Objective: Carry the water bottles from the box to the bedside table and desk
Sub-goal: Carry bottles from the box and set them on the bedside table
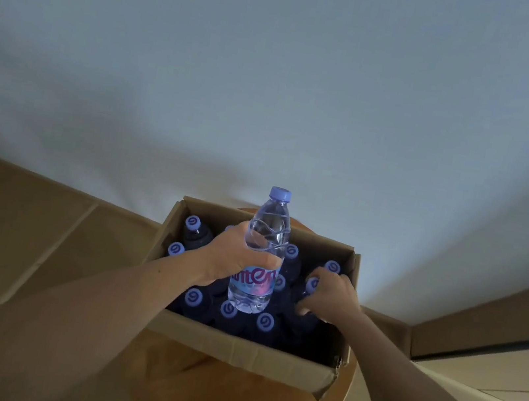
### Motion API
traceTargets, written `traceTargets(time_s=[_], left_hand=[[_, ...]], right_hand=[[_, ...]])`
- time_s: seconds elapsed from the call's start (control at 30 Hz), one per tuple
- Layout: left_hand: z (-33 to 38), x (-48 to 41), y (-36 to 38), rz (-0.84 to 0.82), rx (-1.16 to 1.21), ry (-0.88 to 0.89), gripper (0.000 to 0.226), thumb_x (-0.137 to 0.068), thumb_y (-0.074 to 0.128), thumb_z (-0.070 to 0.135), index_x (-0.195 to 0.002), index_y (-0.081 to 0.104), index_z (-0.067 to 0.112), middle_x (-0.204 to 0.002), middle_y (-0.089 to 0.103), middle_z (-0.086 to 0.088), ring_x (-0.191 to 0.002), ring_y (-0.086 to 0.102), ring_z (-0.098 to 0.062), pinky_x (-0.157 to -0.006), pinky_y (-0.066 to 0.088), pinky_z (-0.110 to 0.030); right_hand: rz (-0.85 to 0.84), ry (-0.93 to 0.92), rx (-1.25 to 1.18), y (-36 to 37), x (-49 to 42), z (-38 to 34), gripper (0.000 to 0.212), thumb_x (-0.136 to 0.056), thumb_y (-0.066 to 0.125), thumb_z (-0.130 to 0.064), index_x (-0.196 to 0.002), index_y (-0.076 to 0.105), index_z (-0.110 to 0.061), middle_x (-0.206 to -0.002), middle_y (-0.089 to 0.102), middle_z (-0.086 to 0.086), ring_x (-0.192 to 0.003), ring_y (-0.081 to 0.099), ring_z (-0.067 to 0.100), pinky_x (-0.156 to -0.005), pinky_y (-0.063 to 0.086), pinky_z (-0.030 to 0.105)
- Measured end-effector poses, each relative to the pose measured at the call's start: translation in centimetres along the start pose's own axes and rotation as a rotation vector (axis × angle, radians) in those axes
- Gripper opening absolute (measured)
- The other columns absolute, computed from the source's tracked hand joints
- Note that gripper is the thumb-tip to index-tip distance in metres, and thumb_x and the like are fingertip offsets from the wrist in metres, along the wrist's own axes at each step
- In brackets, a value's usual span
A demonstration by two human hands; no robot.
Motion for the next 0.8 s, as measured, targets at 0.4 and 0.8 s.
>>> traceTargets(time_s=[0.4,0.8], left_hand=[[10.2,4.0,-0.8,0.142,-0.007,0.152,0.07,-0.048,0.084,0.044,-0.104,0.07,0.006,-0.101,0.076,-0.013,-0.096,0.073,-0.033,-0.097,0.055,-0.053],[17.2,7.9,0.9,0.071,-0.045,0.302,0.055,-0.045,0.078,0.048,-0.09,0.074,0.016,-0.086,0.079,-0.004,-0.08,0.075,-0.021,-0.084,0.058,-0.039]], right_hand=[[0.205,-0.351,-1.19,-16.1,6.8,-3.5,0.019,-0.071,0.075,-0.002,-0.086,0.073,-0.015,-0.082,0.068,-0.001,-0.08,0.062,0.019,-0.068,0.047,0.03],[0.351,-0.349,-1.506,-20.4,13.0,-5.6,0.01,-0.088,0.061,-0.019,-0.092,0.061,-0.01,-0.082,0.066,0.009,-0.077,0.068,0.025,-0.072,0.058,0.042]])
Point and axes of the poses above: each hand's wrist, its own x-axis away from the middle knuckle, its own y-axis out of the palm, z = x × y, the point moved 6 cm from there along -x, towards the middle knuckle
